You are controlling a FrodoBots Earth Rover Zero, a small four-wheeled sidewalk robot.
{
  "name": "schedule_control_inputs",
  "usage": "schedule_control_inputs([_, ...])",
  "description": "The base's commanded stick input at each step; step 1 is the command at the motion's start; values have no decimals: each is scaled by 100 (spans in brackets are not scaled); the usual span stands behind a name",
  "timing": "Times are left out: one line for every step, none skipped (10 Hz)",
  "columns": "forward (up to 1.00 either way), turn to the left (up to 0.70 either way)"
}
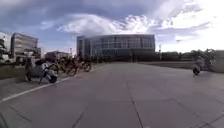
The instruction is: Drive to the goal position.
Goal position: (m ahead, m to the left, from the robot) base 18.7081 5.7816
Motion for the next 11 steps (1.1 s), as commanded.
schedule_control_inputs([70,-14])
schedule_control_inputs([70,-14])
schedule_control_inputs([70,-14])
schedule_control_inputs([70,-14])
schedule_control_inputs([70,-14])
schedule_control_inputs([70,-14])
schedule_control_inputs([70,-14])
schedule_control_inputs([70,-14])
schedule_control_inputs([70,-14])
schedule_control_inputs([70,-13])
schedule_control_inputs([70,-10])
